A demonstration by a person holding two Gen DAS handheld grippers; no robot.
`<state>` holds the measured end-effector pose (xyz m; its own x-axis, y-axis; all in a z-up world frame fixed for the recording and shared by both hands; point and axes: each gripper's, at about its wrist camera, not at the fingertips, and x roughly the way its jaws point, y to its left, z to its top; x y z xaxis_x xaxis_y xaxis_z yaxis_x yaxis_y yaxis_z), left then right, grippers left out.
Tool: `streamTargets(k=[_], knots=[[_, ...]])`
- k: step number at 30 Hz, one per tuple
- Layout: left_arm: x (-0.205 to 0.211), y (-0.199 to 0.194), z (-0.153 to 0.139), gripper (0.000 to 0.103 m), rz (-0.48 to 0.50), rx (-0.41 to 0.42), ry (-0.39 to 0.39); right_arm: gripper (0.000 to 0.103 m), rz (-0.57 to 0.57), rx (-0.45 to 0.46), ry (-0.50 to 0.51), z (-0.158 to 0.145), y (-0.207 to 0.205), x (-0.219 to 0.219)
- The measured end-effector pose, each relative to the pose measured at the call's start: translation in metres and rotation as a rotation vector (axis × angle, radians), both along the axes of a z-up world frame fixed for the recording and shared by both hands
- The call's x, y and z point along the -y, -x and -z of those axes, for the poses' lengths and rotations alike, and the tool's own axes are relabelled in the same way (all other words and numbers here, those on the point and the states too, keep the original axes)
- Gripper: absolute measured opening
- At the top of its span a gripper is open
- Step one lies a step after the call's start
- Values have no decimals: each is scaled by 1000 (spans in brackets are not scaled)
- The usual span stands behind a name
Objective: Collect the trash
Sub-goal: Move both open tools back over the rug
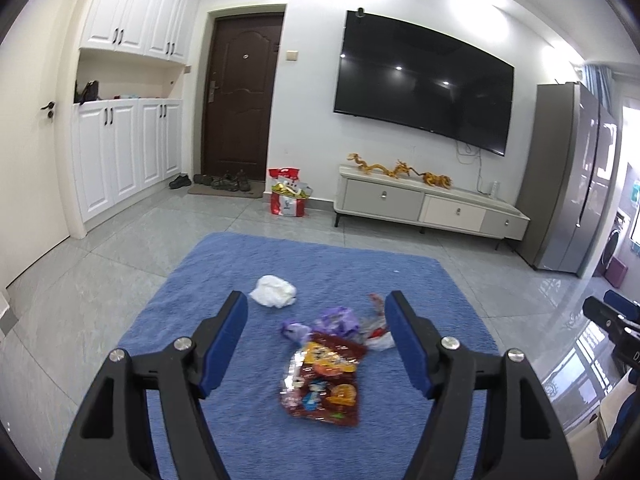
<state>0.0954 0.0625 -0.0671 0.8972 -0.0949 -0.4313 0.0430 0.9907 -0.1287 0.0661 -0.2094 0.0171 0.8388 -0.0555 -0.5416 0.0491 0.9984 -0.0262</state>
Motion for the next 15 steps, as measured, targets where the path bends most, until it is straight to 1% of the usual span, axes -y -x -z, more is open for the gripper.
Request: streamTargets(k=[4, 8, 11, 15], knots=[[-26, -5, 9, 73, -33, -20, 13, 74, -34, -22, 7, 2, -12, -18], [-46, -14, 21, 73, -68, -47, 21, 74, -70, -51, 11, 11, -26, -34], [-61, -28, 33, 73, -91, -83, 27, 74, -89, -76, 17, 20, -37, -43], [-75, -48, 52, 73, -117, -131, 10, 74, -96, -110, 20, 33, -54, -47]])
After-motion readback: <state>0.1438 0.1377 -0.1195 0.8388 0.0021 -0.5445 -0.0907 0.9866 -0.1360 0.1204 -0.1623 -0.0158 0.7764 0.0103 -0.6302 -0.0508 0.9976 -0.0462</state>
